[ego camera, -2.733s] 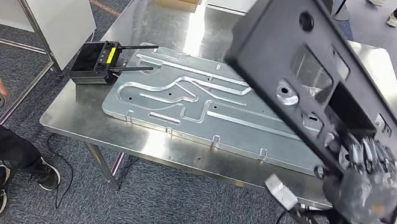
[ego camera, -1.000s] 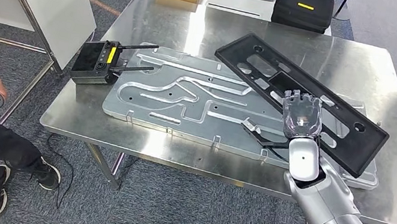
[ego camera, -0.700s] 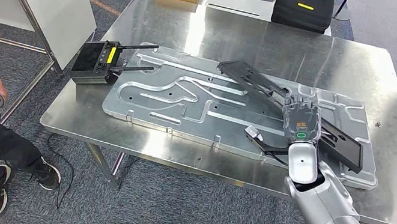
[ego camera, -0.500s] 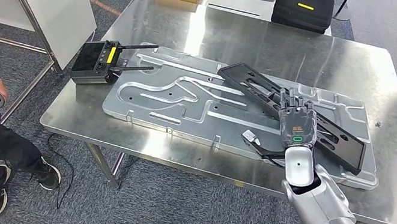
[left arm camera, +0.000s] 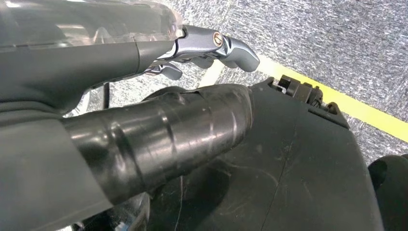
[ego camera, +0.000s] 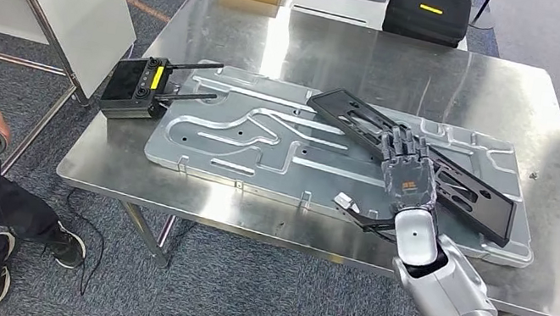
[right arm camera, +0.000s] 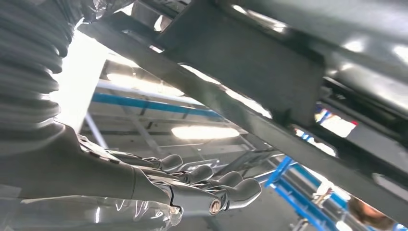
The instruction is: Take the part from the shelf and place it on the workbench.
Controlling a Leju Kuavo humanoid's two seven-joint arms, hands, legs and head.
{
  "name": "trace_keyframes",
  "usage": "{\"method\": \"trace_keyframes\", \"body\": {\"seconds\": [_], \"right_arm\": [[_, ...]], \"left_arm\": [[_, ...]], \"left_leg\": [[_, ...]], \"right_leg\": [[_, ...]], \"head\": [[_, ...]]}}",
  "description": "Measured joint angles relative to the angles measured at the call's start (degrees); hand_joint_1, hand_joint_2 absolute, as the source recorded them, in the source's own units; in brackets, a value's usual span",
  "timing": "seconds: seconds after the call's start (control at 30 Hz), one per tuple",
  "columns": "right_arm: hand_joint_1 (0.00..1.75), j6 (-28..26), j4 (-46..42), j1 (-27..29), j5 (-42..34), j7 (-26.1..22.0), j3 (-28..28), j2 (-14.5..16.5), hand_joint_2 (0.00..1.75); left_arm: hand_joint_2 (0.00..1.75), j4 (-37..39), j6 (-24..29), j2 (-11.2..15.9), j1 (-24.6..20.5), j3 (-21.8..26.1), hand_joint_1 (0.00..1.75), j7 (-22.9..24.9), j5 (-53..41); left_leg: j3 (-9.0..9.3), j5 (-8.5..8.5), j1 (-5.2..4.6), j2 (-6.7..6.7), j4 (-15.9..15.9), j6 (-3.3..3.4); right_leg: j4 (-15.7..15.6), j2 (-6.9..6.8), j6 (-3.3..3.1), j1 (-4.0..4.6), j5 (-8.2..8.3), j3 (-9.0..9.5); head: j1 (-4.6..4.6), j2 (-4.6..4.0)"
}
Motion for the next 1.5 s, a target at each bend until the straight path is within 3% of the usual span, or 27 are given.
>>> {"method": "trace_keyframes", "body": {"seconds": [0.07,0.17,0.3,0.37,0.5,0.63,0.73,0.83,0.9,1.0,1.1,1.17,1.23,1.3,1.33,1.37,1.4,1.5], "right_arm": [[0.0,1.8,-3.1,1.3,0.0,-1.3,-0.9,-0.1,0.0],[0.0,2.5,-11.1,5.3,-1.1,-4.0,-4.1,-1.0,0.0],[0.0,-2.0,-25.3,13.0,-5.1,-7.8,-10.6,-3.4,0.0],[0.0,-6.1,-31.6,17.1,-6.7,-9.6,-14.0,-4.1,0.0],[0.0,-19.7,-43.3,25.9,-9.3,-14.9,-20.4,-3.8,0.0],[0.0,-23.5,-51.0,31.7,-10.7,-18.6,-24.7,-2.4,0.0],[0.0,-23.6,-56.6,35.4,-16.9,-30.5,-28.9,1.4,0.0],[0.0,-23.9,-61.8,39.4,-26.8,-46.7,-34.5,8.4,0.0],[0.0,-24.0,-64.0,41.8,-33.1,-53.7,-37.4,12.6,0.0],[0.0,-24.0,-65.2,44.7,-40.2,-59.2,-40.2,16.8,0.0],[0.0,-24.0,-65.2,47.0,-44.2,-61.0,-41.8,19.5,0.0],[0.0,-24.0,-65.2,48.0,-45.4,-61.9,-42.4,20.5,0.87],[0.0,-24.0,-65.1,48.8,-46.0,-62.3,-43.0,21.1,1.75],[0.0,-24.0,-64.9,49.7,-46.3,-61.6,-43.5,21.4,1.75],[0.0,-24.0,-64.8,50.2,-46.4,-61.2,-43.7,21.5,1.75],[0.0,-24.0,-64.6,50.7,-46.7,-61.0,-43.9,21.6,1.75],[0.0,-24.0,-64.4,51.2,-47.1,-61.1,-44.0,21.7,1.75],[0.0,-24.0,-63.9,52.2,-48.3,-62.0,-44.5,22.1,1.75]], "left_arm": [[0.0,0.0,0.4,0.0,0.3,0.2,0.0,-0.1,0.0],[0.0,0.0,1.0,0.0,0.7,0.7,0.0,0.0,0.1],[0.0,0.0,1.4,0.0,1.4,1.6,0.0,0.3,0.3],[0.0,0.0,1.6,0.0,1.6,1.9,0.0,0.3,0.3],[0.0,0.0,2.1,0.0,1.8,2.0,0.0,0.2,0.3],[0.0,0.0,2.3,0.0,1.8,2.1,0.0,0.0,0.3],[0.0,0.0,2.6,0.0,1.8,2.1,0.0,-0.1,0.2],[0.0,0.0,2.9,0.0,1.9,2.1,0.0,-0.2,0.2],[0.0,0.0,2.9,0.3,1.9,2.2,0.0,-0.3,0.2],[0.0,0.0,2.9,0.9,1.9,2.5,0.0,-0.7,0.2],[0.0,0.0,2.9,1.6,2.0,3.1,0.0,-1.0,0.3],[0.0,0.0,2.9,1.9,2.0,3.4,0.0,-1.1,0.3],[0.0,0.0,2.9,2.0,2.0,3.5,0.0,-1.2,0.3],[0.0,0.0,3.0,2.0,2.0,3.6,0.0,-1.1,0.3],[0.0,0.0,3.0,2.0,2.0,3.6,0.0,-0.9,0.3],[0.0,0.0,3.1,2.0,2.1,3.7,0.0,-0.8,0.3],[0.0,0.0,3.2,2.0,2.1,3.7,0.0,-0.7,0.3],[0.0,0.0,3.6,2.0,2.1,3.8,0.0,-0.5,0.3]], "left_leg": [[0.0,0.0,0.0,0.0,0.0,0.0],[0.01,-0.01,0.01,-0.02,0.0,0.01],[-0.02,-0.06,0.01,-0.11,0.0,0.03],[-0.03,-0.09,0.0,-0.1,0.0,0.02],[-0.02,-0.12,0.0,-0.12,0.0,0.03],[0.03,-0.14,0.01,-0.09,0.0,0.02],[0.05,-0.12,0.01,-0.08,-0.1,0.02],[0.06,-0.17,-0.03,-0.08,0.0,0.04],[0.05,-0.24,-0.09,-0.09,0.1,0.07],[0.04,-0.4,-0.17,-0.08,0.1,0.23],[0.08,-0.47,-0.36,-0.08,0.1,0.67],[0.54,-0.01,-0.01,0.02,-0.9,1.1],[1.04,0.44,0.38,0.18,-1.8,1.51],[1.1,0.5,0.35,0.24,-2.0,1.68],[1.08,0.48,0.37,0.24,-1.9,1.67],[1.08,0.45,0.4,0.23,-1.9,1.62],[1.08,0.39,0.45,0.21,-1.8,1.54],[0.99,0.08,0.55,0.12,-1.1,0.8]], "right_leg": [[0.0,0.0,0.0,0.0,0.0,-0.01],[0.0,-0.03,-0.01,-0.02,-0.01,-0.03],[-0.1,-0.14,-0.01,-0.03,-0.04,0.0],[-0.1,-0.14,-0.01,-0.03,-0.04,-0.01],[-0.1,-0.16,-0.01,-0.03,-0.05,0.02],[-0.1,-0.1,-0.01,-0.02,-0.05,0.0],[-0.1,-0.12,-0.01,-0.02,-0.05,0.01],[-0.2,-0.12,-0.01,-0.11,-0.05,0.04],[-0.2,-0.11,0.01,-0.18,-0.06,0.07],[-0.2,-0.1,0.08,-0.24,-0.1,0.1],[-0.4,-0.09,0.41,-0.41,-0.06,0.21],[-0.1,-0.05,0.76,-0.41,-0.45,0.31],[3.6,0.04,1.06,-0.43,-2.93,-1.27],[10.8,0.1,1.39,-0.59,-6.35,-4.95],[13.7,0.1,1.56,-0.7,-7.05,-6.53],[14.9,0.09,1.7,-0.81,-6.64,-7.33],[13.8,0.08,1.8,-0.94,-5.06,-7.05],[3.6,0.09,1.73,-1.09,0.58,-2.45]], "head": [[0.0,0.0],[0.0,0.0],[0.0,0.0],[0.0,0.0],[-0.01,0.0],[0.0,0.0],[0.0,0.0],[-0.01,0.0],[0.0,0.0],[0.0,0.0],[-0.01,0.0],[0.0,0.0],[0.03,0.0],[0.04,0.0],[0.05,0.0],[0.04,0.0],[0.05,0.0],[0.04,0.0]]}}
